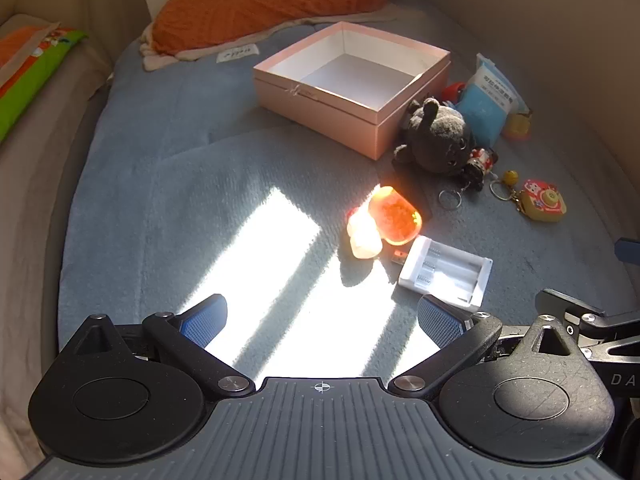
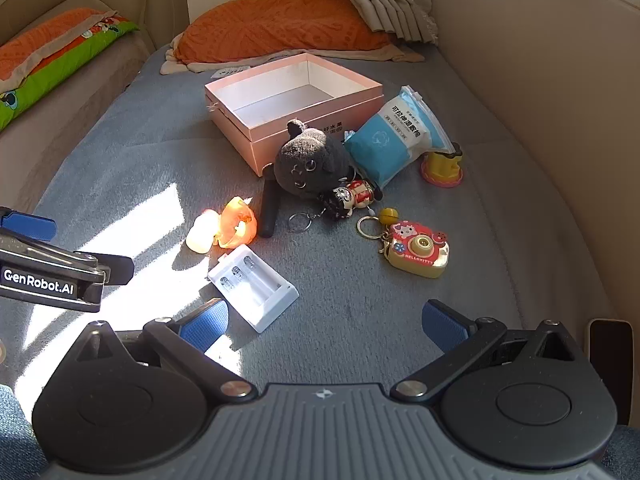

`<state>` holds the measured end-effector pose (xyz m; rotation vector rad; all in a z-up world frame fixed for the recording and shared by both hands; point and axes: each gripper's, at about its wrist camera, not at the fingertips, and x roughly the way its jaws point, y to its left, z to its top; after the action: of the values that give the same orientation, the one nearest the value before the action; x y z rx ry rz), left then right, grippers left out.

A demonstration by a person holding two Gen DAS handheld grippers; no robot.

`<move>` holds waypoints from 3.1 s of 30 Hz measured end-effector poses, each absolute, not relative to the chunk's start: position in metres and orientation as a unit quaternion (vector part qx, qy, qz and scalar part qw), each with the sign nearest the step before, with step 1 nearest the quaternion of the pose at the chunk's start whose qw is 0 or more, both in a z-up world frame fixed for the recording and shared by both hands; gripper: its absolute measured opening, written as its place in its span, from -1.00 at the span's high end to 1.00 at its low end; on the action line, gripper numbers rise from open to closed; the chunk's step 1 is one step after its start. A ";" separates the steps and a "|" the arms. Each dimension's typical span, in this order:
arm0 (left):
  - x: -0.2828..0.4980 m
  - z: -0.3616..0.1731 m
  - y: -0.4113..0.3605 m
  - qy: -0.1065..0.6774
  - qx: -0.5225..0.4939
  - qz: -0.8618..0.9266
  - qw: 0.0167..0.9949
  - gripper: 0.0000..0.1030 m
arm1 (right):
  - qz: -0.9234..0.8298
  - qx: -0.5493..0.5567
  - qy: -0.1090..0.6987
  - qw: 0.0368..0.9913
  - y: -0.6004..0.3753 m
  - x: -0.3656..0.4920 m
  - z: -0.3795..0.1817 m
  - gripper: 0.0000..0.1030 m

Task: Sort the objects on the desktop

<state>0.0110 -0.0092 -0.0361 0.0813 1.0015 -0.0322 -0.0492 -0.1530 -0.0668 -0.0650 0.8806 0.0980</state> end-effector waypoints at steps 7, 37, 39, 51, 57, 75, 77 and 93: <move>0.011 -0.038 -0.010 0.485 0.038 -0.019 0.874 -1.00 | 0.048 -0.033 0.430 0.901 -0.152 -0.048 -0.067 -1.00; 0.056 -0.117 0.003 0.507 0.049 -0.065 0.858 -1.00 | 0.027 -0.006 0.535 0.844 -0.155 0.002 -0.110 -1.00; 0.063 -0.118 0.001 0.500 0.052 -0.079 0.861 -1.00 | 0.025 0.003 0.550 0.835 -0.156 0.010 -0.117 -1.00; 0.092 -0.109 -0.003 0.440 0.085 -0.123 0.885 -1.00 | 0.009 0.050 0.582 0.812 -0.163 0.024 -0.139 -1.00; 0.101 -0.119 -0.011 0.458 0.077 -0.142 0.874 -1.00 | -0.028 0.128 0.591 0.796 -0.179 0.034 -0.141 -1.00; 0.097 -0.088 0.049 0.454 0.064 -0.036 0.888 -0.97 | 0.174 -0.213 0.479 0.833 -0.080 0.021 -0.118 -0.79; 0.093 -0.089 0.050 0.467 0.054 -0.039 0.882 -0.74 | 0.177 -0.233 0.478 0.828 -0.077 0.026 -0.123 -0.64; 0.097 -0.095 0.041 0.471 0.039 -0.073 0.878 -0.86 | 0.188 -0.035 0.393 0.899 -0.084 0.180 -0.015 -0.58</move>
<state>0.0970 0.0412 -0.0947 0.0808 0.9820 -0.1517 0.1799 -0.0844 -0.0155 -0.0723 0.8141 0.3890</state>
